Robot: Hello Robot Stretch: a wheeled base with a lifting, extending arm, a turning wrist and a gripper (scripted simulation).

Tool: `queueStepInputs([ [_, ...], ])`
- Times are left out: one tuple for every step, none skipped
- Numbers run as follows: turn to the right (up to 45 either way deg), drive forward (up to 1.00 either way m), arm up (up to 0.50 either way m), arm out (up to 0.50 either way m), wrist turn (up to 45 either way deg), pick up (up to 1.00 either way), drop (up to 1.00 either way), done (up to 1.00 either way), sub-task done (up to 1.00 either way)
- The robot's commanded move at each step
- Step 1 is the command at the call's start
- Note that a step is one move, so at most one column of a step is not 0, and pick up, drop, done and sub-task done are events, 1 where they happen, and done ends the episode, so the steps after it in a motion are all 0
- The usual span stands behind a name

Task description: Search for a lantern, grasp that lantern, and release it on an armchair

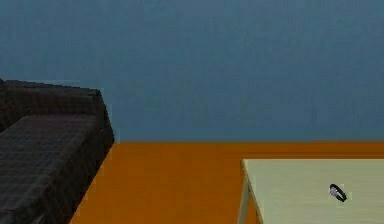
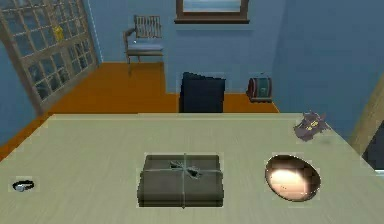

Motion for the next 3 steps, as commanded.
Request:
queueStepInputs([
  [0.0, 0.95, 0.00, 0.00, 0.0, 0.00, 0.00, 0.00, 0.00],
  [42.0, 0.00, 0.00, 0.00, 0.0, 0.00, 0.00, 0.00, 0.00],
  [0.0, 0.15, 0.00, 0.00, 0.0, 0.00, 0.00, 0.00, 0.00],
])
